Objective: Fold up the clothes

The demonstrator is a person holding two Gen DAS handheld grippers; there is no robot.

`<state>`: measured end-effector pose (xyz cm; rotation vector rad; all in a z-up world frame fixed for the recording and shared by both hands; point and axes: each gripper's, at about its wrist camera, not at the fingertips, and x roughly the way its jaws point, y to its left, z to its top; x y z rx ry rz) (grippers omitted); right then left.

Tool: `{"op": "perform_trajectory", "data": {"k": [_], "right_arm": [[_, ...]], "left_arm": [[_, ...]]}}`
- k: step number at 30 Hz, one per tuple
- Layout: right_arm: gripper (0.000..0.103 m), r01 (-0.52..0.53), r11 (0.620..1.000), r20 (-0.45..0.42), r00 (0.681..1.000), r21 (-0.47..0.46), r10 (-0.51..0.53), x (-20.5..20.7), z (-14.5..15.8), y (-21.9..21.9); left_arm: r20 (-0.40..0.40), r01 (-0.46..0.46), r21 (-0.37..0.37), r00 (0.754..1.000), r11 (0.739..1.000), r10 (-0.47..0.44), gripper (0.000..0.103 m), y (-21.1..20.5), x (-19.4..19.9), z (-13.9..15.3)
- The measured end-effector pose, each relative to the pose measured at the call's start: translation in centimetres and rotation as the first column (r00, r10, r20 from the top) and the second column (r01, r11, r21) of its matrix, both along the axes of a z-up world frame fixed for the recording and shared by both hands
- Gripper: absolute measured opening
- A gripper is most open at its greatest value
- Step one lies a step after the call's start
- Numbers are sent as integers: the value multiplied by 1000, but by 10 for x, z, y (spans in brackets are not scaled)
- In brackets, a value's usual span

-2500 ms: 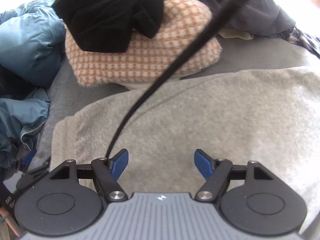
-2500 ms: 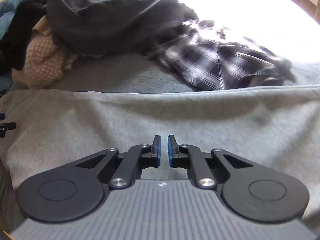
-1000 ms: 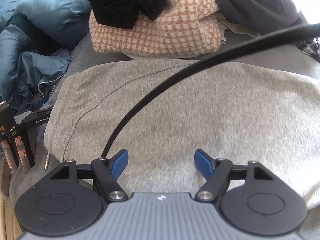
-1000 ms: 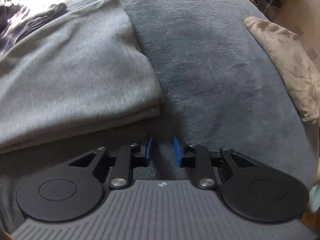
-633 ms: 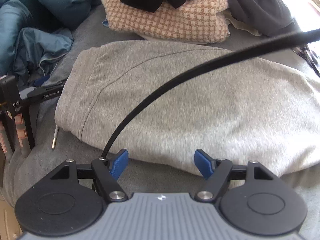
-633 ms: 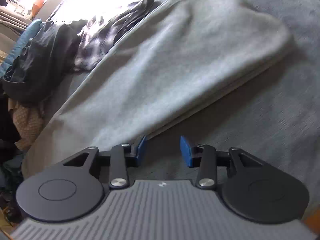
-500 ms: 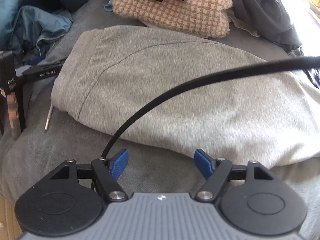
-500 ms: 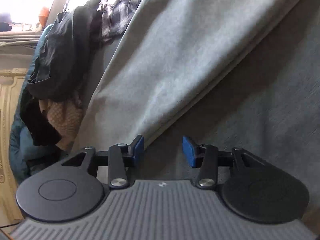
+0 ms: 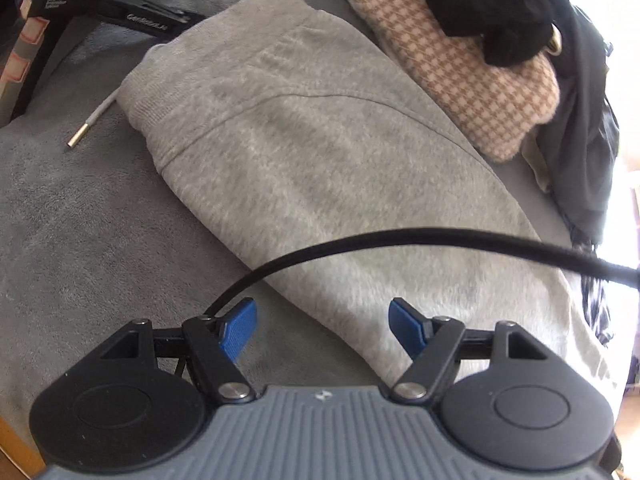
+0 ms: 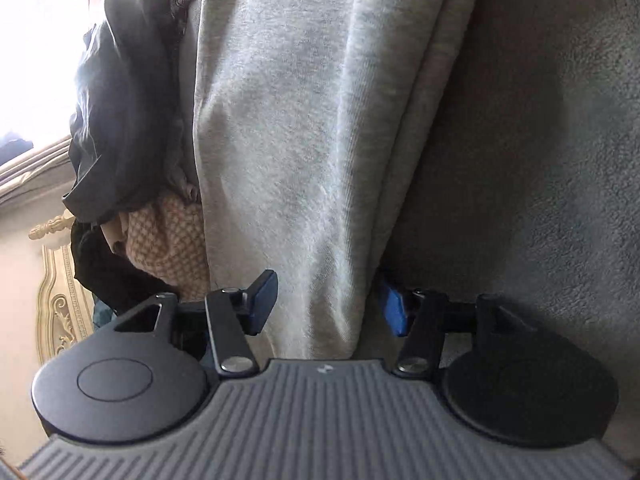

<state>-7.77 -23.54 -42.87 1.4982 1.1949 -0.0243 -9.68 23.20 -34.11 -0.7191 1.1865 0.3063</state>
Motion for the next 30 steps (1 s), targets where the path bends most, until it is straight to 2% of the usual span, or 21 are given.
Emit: {"op": "perform_trajectory", "data": {"k": [4, 6, 8, 10, 11, 12, 13, 14, 15, 17, 20, 23, 25, 27, 29, 30], "right_arm": [[54, 93, 996, -32, 995, -4, -93, -2, -3, 2], [54, 96, 995, -23, 995, -19, -96, -1, -3, 6], [54, 97, 995, -14, 995, -33, -98, 2, -3, 10], [56, 96, 994, 0, 995, -45, -96, 8, -2, 14], [56, 81, 994, 11, 997, -68, -80, 11, 1, 15], [52, 66, 994, 23, 998, -91, -64, 13, 3, 16], [48, 41, 991, 35, 999, -129, -37, 17, 7, 18], [34, 16, 986, 47, 999, -166, -8, 20, 11, 20], [15, -10, 976, 52, 998, -217, 22, 23, 16, 22], [7, -39, 965, 80, 995, -259, 62, 25, 26, 23], [7, -125, 925, 140, 973, -358, 186, 33, 52, 27], [7, -188, 894, 147, 952, -407, 267, 39, 64, 25], [7, -220, 882, 96, 954, -416, 283, 43, 49, 25], [9, -243, 887, 55, 957, -394, 286, 41, 23, 19], [12, -186, 931, 67, 974, -313, 217, 35, 16, 7], [18, -150, 953, 69, 982, -265, 174, 29, 15, -1]], "left_arm": [[-21, -135, -21, 991, 991, 134, 73, 34, -2, -8], [-25, -170, -37, 985, 985, 169, 72, 48, -2, -15], [-43, -182, -57, 983, 982, 180, 69, 56, 1, -23], [-52, -170, -45, 985, 984, 168, 62, 57, 6, -27], [-47, -145, -24, 988, 989, 144, 54, 55, 8, -26], [-36, -116, -4, 993, 993, 116, 40, 52, 11, -25], [-21, -91, 12, 996, 996, 92, 32, 50, 12, -23], [-5, -74, 24, 997, 997, 74, 18, 48, 13, -21], [8, -68, 34, 998, 997, 68, 12, 48, 14, -19], [19, -57, 58, 998, 997, 56, 9, 48, 15, -13], [46, 0, 106, 999, 994, -5, 8, 45, 17, 0], [38, 47, 126, 998, 991, -53, 8, 45, 18, -4], [10, 60, 115, 998, 992, -61, 9, 46, 19, -16], [5, 69, 105, 998, 992, -70, 16, 47, 18, -22], [7, 94, 116, 995, 989, -95, 23, 46, 16, -16], [8, 107, 123, 994, 987, -109, 36, 46, 14, -12]]}}
